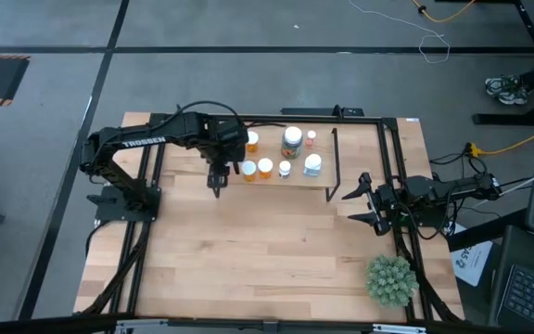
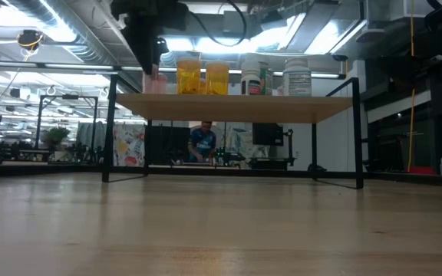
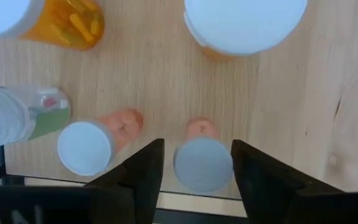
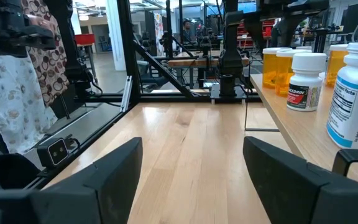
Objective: Pick and place medicine bottles onto shelf by color
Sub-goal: Put the pink pill bottle on the shelf, then return to Home Position
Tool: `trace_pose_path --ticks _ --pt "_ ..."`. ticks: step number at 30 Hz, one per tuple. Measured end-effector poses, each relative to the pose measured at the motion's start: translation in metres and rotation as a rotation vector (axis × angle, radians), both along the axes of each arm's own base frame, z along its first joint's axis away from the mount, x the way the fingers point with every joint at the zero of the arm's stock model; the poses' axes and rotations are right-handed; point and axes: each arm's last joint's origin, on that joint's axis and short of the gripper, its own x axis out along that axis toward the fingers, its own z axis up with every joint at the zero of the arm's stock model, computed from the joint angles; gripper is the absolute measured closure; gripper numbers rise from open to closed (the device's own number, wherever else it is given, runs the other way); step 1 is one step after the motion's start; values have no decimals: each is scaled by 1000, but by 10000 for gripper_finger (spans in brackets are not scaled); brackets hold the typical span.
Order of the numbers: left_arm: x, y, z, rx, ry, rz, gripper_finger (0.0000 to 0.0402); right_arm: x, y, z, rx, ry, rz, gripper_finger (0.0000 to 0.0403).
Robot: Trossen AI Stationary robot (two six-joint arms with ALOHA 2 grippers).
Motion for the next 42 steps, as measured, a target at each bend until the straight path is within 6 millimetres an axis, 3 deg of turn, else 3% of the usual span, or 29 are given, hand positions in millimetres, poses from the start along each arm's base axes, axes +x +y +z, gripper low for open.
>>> trace_pose_path --ticks 18,26,32,35,39,42 --pt "8 2 4 2 -103 54 215 0 0 0 0 0 0 121" --pt "7 2 47 33 -220 93 216 0 0 0 0 0 0 121" --pt "-6 -1 85 3 -286 175 217 0 0 0 0 0 0 121" --pt "-19 -4 88 -58 -235 290 217 0 0 0 0 0 0 121" --pt "-39 -17 83 -73 -51 309 217 0 0 0 0 0 0 121" --pt "-46 -29 83 -25 -72 312 217 0 0 0 0 0 0 121"
